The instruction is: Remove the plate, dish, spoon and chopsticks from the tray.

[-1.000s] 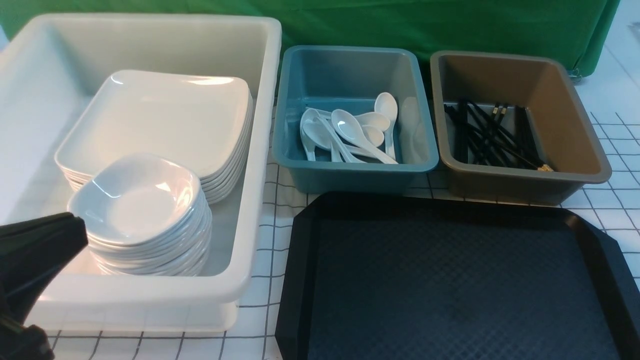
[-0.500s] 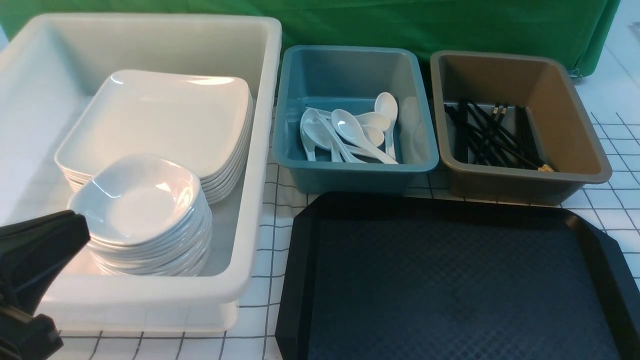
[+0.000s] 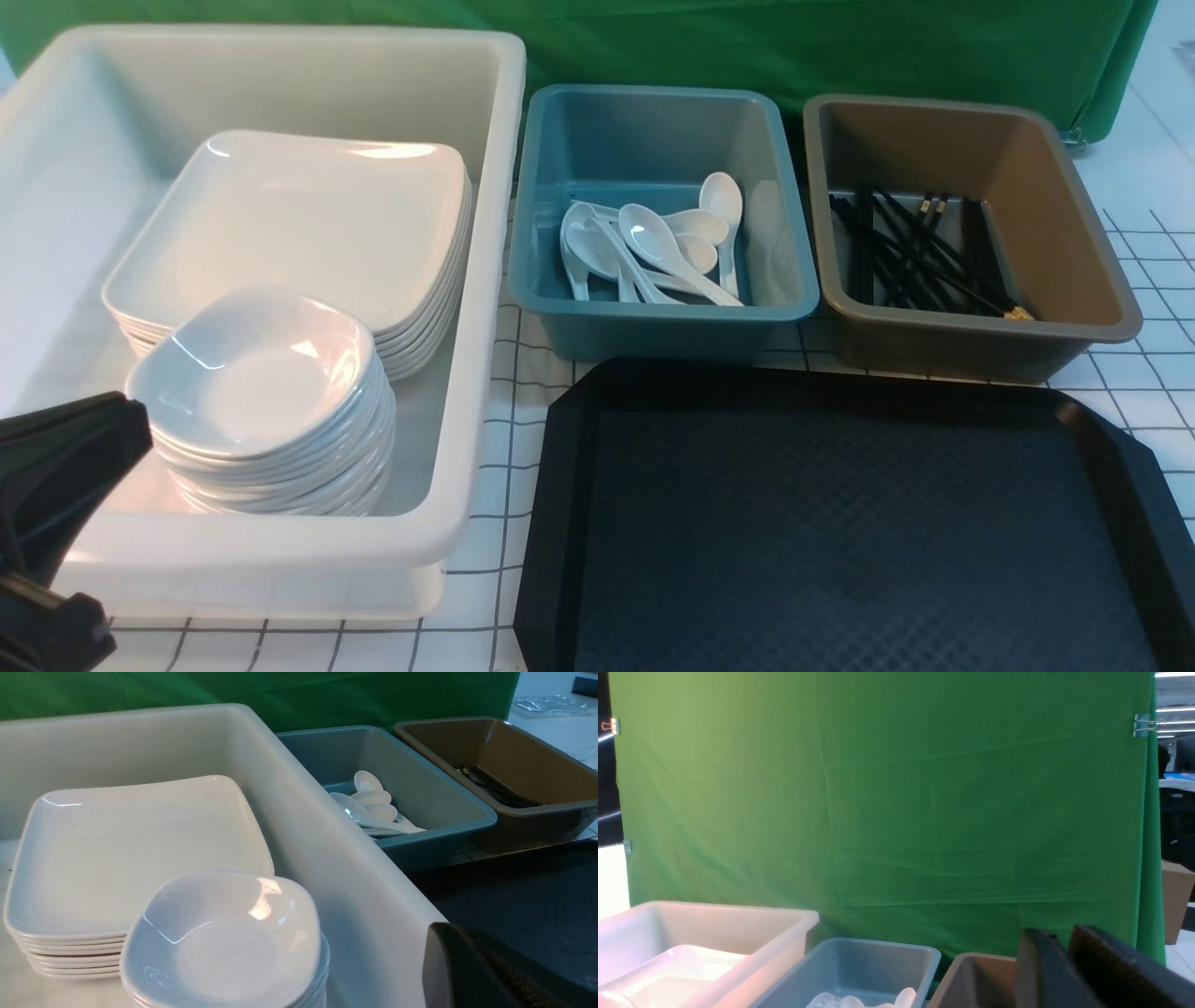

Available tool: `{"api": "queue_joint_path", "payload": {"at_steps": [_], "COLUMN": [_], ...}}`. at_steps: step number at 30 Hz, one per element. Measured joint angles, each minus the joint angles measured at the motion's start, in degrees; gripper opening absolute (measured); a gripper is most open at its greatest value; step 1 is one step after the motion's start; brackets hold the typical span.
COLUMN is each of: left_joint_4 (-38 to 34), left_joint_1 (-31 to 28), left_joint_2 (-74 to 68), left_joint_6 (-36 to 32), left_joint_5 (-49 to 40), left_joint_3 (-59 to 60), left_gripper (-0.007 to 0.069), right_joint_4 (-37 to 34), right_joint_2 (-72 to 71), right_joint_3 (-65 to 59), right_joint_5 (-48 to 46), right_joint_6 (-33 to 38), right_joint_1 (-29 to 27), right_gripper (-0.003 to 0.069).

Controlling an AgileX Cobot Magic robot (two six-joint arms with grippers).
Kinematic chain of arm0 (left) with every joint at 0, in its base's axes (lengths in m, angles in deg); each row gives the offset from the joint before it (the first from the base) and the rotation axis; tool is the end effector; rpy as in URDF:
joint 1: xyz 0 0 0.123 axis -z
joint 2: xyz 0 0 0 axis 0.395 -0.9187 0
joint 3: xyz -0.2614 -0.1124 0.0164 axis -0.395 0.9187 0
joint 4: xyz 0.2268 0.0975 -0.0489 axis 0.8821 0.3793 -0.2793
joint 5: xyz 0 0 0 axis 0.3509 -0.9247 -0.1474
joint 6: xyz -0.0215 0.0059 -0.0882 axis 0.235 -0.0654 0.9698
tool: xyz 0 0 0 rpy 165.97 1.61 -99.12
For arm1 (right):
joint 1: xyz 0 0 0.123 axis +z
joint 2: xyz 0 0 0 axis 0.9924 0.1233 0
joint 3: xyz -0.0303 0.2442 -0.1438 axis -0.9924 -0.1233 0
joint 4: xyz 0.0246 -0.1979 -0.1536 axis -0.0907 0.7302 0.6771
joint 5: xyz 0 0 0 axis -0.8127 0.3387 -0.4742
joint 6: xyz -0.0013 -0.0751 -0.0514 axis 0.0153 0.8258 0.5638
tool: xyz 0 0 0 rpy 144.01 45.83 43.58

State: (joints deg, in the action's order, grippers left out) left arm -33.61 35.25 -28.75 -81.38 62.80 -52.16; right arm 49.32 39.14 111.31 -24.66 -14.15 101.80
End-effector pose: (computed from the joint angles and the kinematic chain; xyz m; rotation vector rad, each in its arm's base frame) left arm 0.0869 -0.0332 0.3070 0.2823 1.7844 -0.3070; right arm 0.0138 0.0010 0.3338 -0.1816 1.2916 0.2548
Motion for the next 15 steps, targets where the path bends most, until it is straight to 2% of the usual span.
{"api": "queue_joint_path", "payload": {"at_steps": [8,12,15], "left_joint_4": [2.56,11.25,18.68], "left_joint_1": [0.0,0.0,-2.43], "left_joint_2": [0.42,3.33,8.37], "left_joint_6": [0.85,8.71,15.91], "left_joint_5": [0.27,2.44,6.01], "left_joint_3": [0.58,3.68,9.22], "left_gripper": [0.0,0.0,0.0], "right_joint_4": [0.0,0.0,0.0], "right_joint_2": [0.0,0.0,0.0], "right_joint_3": [0.0,0.0,0.0], "right_joint_5": [0.0,0.0,0.0], "right_joint_6": [0.0,-0.04,-0.04], "right_joint_1": [0.0,0.0,0.0], "right_gripper": [0.0127,0.0136,0.0141]}}
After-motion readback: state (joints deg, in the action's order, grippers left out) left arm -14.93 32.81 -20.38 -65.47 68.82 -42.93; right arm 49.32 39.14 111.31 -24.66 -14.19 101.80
